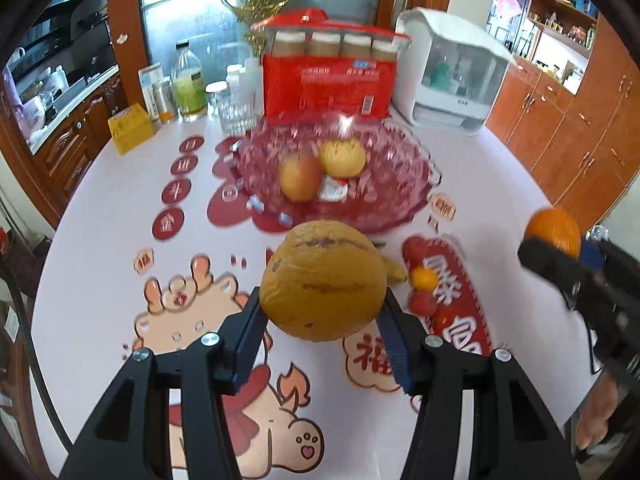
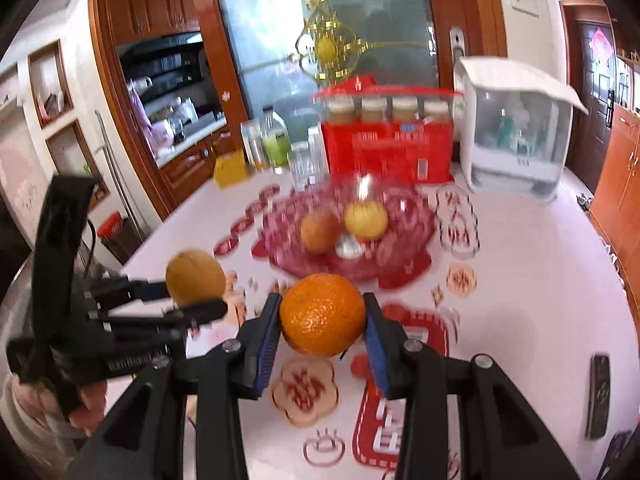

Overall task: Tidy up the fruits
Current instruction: 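Carry the melon and tangerine into the pink bowl with both grippers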

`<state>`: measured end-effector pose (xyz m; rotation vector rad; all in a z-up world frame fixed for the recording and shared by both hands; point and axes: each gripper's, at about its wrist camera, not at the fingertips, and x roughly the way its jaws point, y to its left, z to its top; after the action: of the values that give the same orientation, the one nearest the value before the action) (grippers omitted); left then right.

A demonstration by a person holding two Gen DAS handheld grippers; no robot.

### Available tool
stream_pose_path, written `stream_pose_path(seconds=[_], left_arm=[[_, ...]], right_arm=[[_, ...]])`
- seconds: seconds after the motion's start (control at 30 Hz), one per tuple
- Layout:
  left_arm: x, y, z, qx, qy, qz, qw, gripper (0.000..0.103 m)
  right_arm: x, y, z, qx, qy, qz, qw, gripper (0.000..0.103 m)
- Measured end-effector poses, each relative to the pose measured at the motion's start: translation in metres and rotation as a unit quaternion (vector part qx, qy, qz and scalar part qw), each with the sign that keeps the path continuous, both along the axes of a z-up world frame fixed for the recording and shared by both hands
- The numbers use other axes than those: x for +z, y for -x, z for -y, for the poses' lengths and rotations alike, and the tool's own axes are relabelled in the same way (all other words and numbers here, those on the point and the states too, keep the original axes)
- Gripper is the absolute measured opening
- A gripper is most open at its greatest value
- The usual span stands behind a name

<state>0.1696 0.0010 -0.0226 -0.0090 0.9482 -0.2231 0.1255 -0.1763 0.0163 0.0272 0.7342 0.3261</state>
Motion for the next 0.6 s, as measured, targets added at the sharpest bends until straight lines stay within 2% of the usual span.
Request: stream_pose_path(seconds=[0.37, 0.47, 0.6], left_arm=[[0.086, -0.043, -0.005, 0.003, -0.009, 0.044, 0.999, 0.053], [0.098, -0.059, -0.002, 0.003, -0.02, 0.047, 0.9987, 0.053], [0.097, -0.086, 0.004, 0.008, -0.039, 0.044, 0.9982, 0.053]], right_arm=[[0.103, -0.067, 0.007, -0.03, 0.002, 0.038, 0.999, 0.04], [0.116, -0.089, 0.011, -0.041, 0.005, 0.031, 0.999, 0.04], [0.111, -0.123, 0.011, -0.049, 0.015, 0.008, 0.999, 0.04]])
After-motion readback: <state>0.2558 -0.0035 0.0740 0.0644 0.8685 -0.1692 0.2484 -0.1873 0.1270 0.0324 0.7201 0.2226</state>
